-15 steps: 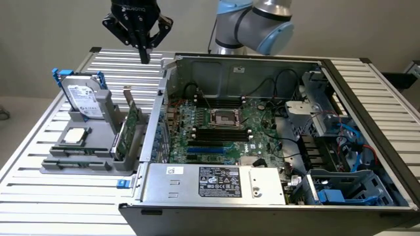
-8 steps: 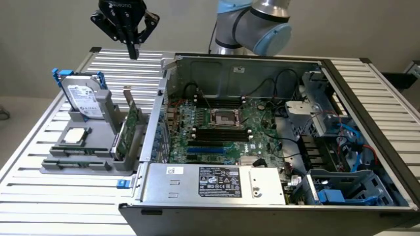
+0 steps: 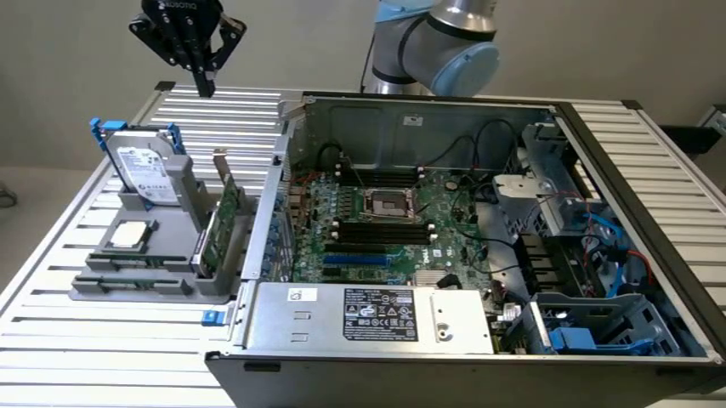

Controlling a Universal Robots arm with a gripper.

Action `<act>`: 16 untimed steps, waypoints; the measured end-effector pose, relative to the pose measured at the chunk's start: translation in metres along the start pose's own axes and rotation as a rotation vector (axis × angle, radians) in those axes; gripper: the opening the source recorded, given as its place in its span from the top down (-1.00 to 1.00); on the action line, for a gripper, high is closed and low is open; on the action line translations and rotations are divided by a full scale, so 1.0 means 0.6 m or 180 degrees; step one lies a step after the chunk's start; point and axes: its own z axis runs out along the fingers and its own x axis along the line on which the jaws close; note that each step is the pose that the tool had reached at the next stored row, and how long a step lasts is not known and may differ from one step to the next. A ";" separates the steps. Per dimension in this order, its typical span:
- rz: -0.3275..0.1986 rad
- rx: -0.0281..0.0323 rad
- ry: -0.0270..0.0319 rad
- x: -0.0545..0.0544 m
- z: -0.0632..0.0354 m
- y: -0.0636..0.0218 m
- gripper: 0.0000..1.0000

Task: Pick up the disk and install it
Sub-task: 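Reach for the disk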

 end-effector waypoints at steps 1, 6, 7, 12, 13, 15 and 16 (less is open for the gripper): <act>0.0000 0.0001 0.0005 0.008 0.000 0.002 0.79; 0.0001 0.0003 0.0026 0.045 0.001 0.012 0.79; 0.0001 0.0003 0.0030 0.053 0.002 0.013 0.79; 0.0002 0.0004 0.0047 0.091 0.003 0.016 0.79; 0.0002 0.0004 0.0048 0.099 0.003 0.016 0.79; 0.0002 0.0005 0.0052 0.114 0.004 0.016 0.79; 0.0002 0.0005 0.0053 0.121 0.004 0.016 0.79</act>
